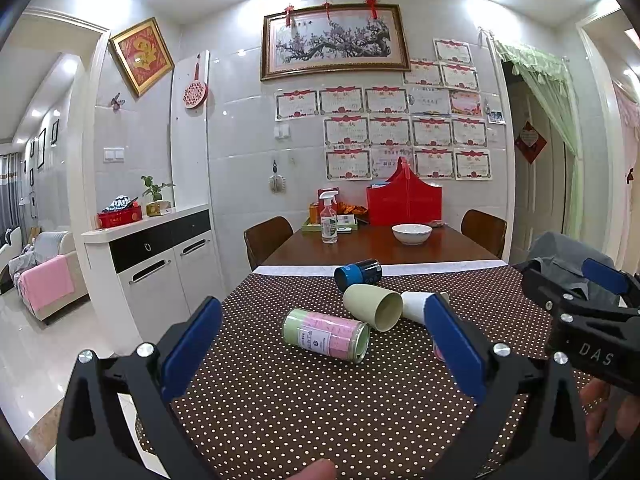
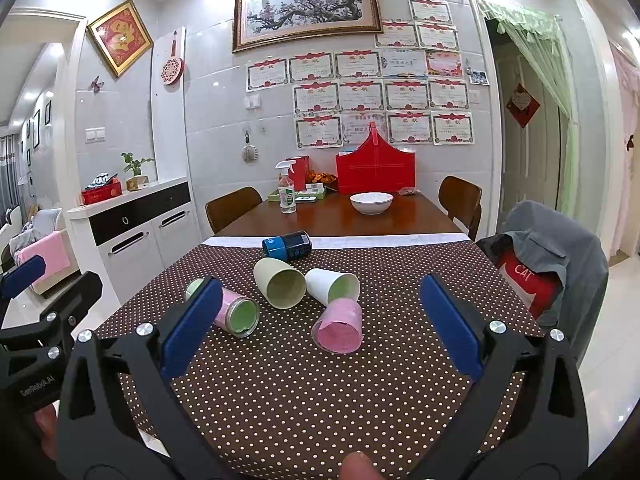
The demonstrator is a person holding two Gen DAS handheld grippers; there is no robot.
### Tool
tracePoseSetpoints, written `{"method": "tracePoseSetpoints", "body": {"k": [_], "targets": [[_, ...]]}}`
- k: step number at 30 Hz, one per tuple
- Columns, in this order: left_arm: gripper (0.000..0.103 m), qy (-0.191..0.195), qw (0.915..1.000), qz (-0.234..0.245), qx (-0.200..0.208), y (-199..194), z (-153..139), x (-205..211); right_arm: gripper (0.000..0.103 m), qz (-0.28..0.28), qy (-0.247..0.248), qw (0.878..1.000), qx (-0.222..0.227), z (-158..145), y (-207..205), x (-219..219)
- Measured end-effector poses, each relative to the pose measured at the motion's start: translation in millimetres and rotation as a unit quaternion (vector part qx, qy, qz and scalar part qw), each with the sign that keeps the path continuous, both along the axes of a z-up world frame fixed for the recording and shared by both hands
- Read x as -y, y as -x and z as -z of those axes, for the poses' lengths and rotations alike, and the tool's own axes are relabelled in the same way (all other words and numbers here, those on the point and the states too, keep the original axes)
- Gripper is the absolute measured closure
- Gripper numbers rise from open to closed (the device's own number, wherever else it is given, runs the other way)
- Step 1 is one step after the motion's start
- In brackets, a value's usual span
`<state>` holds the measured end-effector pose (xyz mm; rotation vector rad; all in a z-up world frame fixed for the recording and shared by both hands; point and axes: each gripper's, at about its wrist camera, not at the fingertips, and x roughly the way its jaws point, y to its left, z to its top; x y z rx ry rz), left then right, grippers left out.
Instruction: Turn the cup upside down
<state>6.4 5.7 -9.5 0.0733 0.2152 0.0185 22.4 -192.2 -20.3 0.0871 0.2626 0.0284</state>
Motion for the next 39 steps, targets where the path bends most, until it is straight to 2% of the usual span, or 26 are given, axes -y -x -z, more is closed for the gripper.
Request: {"method": "tracePoseSetpoints", "body": {"k": [11, 19, 25, 34, 39], "targets": [[0.004, 0.005, 0.9999, 0.007, -0.014, -10, 6, 5, 0.006, -0.003, -0.004, 1.000, -0.016, 3, -13, 0], [0.004, 0.010, 0.9986, 0.010, -0.050, -52, 15, -3, 0.006, -0.016, 0.007, 0.999, -0.051, 4, -53, -10], [0.004, 0.011, 0.9974, 0.010, -0.071, -91, 15, -15, 0.006, -0.030, 0.017, 0.996, -0.087, 5, -92, -24], [0.004, 0.017, 0.9929, 0.003, -0.118, -161, 15, -43, 0.006, -0.042, 0.004, 0.984, -0.171, 10, -174, -45], [0.004, 0.029, 0.9888, -0.012, -0.146, -211, 17, -67, 0.006, -0.067, -0.027, 0.968, -0.238, 15, -246, -53]]}}
